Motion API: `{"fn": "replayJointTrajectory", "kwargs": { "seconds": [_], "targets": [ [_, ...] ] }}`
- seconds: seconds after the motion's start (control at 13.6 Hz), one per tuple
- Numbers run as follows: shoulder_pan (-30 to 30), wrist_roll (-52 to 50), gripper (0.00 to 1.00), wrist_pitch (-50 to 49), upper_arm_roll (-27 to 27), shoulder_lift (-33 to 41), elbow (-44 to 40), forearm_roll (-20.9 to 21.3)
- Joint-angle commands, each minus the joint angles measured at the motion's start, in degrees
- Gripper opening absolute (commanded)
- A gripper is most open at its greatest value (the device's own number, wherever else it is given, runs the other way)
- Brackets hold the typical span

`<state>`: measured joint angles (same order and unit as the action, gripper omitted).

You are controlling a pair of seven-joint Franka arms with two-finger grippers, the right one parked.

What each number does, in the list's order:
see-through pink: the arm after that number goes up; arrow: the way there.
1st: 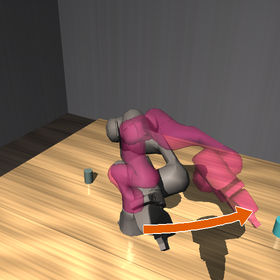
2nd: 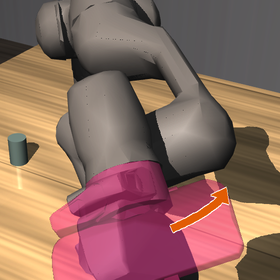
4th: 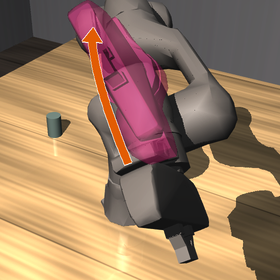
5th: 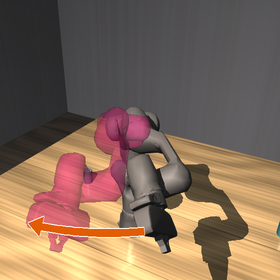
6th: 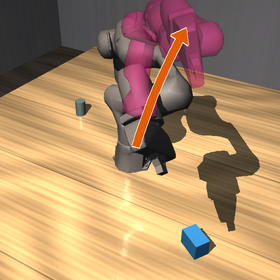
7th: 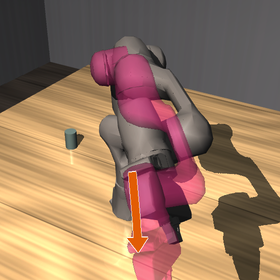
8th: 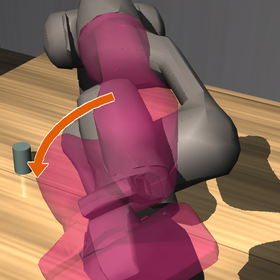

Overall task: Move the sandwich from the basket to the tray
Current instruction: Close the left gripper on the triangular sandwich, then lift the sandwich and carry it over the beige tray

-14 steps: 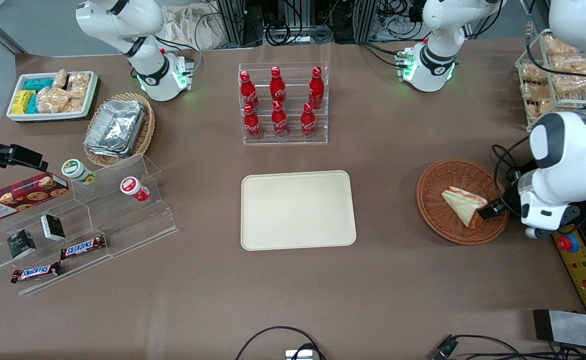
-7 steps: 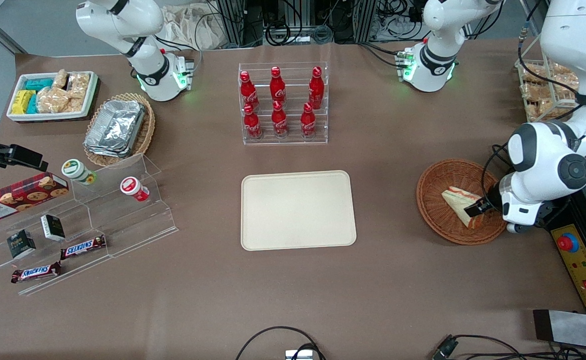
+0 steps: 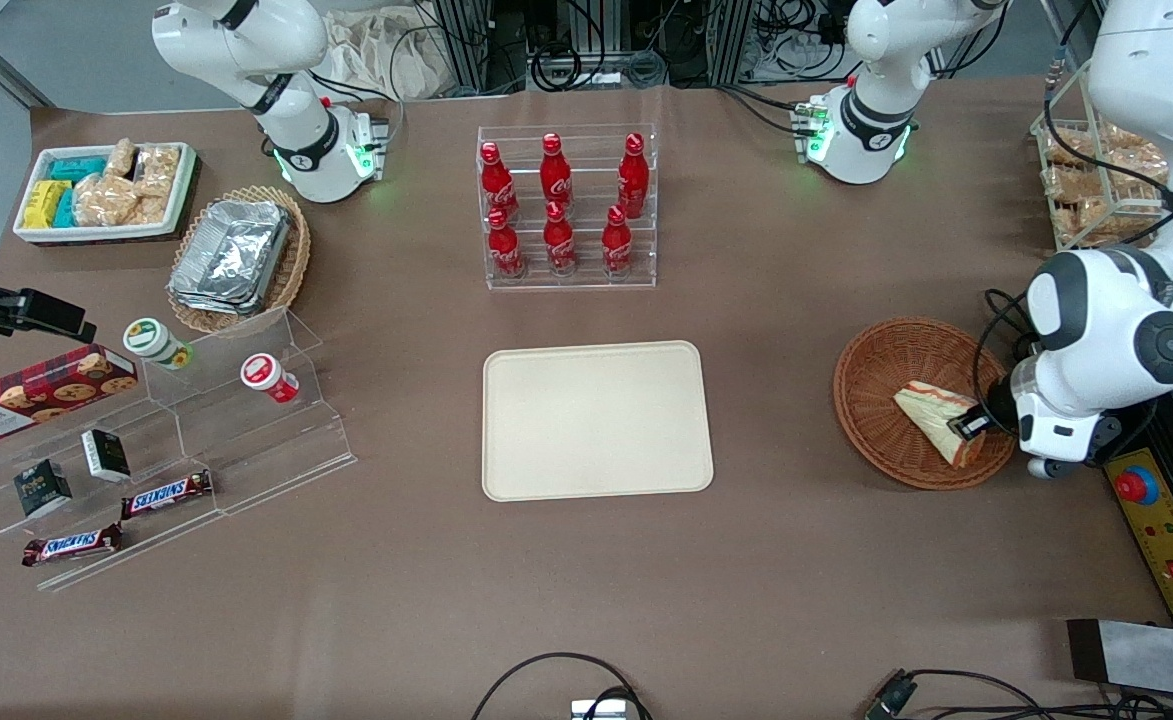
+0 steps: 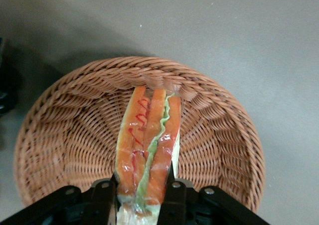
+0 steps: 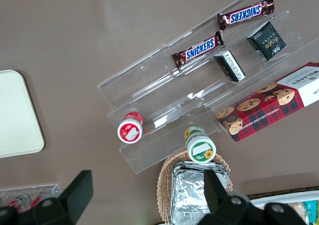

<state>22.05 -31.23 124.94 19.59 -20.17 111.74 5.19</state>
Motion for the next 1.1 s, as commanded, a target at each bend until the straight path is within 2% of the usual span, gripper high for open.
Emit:
{"fn": "replayJointTrajectory", "kwargs": {
  "seconds": [0.0,0.15,0.29,0.59,1.03],
  "targets": [
    [-0.43,-0.33,0.00,-13.79,2.99,1.02,-10.09,0.70],
    [-1.82,-1.02,0.00,-20.32,6.94,0.05,-17.22,0.52],
    [-6.99,-0.50,0.00,-21.67,7.49,-1.70,-20.76,0.52],
    [-18.95,-0.76,0.00,-20.96,7.49,-8.55,-24.02,0.61],
    [-29.50,-4.88,0.00,-15.88,7.40,-18.13,-24.81,0.69]
  ]
}}
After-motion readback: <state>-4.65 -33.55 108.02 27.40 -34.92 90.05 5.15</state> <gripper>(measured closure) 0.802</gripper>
